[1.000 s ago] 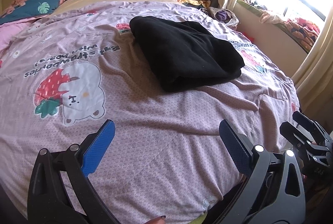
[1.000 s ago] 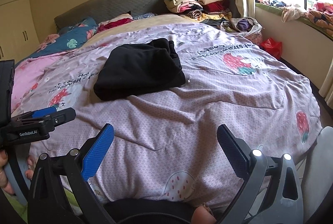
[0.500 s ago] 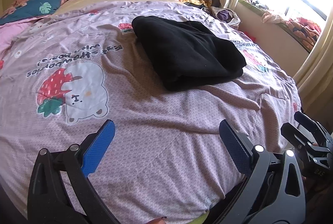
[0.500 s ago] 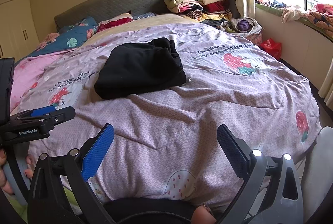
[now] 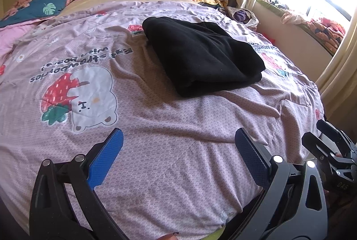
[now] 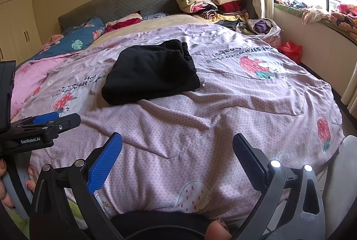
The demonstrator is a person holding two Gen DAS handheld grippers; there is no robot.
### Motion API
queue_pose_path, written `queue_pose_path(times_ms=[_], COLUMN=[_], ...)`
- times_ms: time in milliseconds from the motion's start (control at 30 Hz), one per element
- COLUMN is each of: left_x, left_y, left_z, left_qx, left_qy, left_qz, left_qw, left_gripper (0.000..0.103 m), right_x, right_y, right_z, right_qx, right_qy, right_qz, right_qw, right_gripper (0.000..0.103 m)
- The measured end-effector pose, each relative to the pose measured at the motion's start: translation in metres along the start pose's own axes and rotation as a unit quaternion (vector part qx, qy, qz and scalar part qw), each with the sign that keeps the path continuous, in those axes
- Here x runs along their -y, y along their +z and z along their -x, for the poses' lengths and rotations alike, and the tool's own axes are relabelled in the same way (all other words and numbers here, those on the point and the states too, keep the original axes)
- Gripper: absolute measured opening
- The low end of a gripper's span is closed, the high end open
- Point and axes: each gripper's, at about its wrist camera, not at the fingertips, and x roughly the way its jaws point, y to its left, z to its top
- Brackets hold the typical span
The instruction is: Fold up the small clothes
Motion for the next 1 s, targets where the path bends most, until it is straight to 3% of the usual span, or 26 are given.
queue_pose_path(times_ms=[767, 1000], left_x=[-0.001, -0.015], left_y=[-0.002, -0.002], left_z=[-0.005, -0.013], left_qx=[-0.008, -0.033], left_qy=[0.002, 0.031], left_qz=[-0.002, 0.014], left_qw=[1.0000, 0.9989], left_gripper=[0.094, 0.094], right_x=[0.004, 0.045], right_y=[-0.002, 0.003], right_z=[0.001, 0.018], right_qx=[-0.001, 0.011], right_qy=[-0.003, -0.049], right_qz=[-0.001, -0.056], right_qw=[1.000, 0.997], right_gripper=[0.099, 0.099])
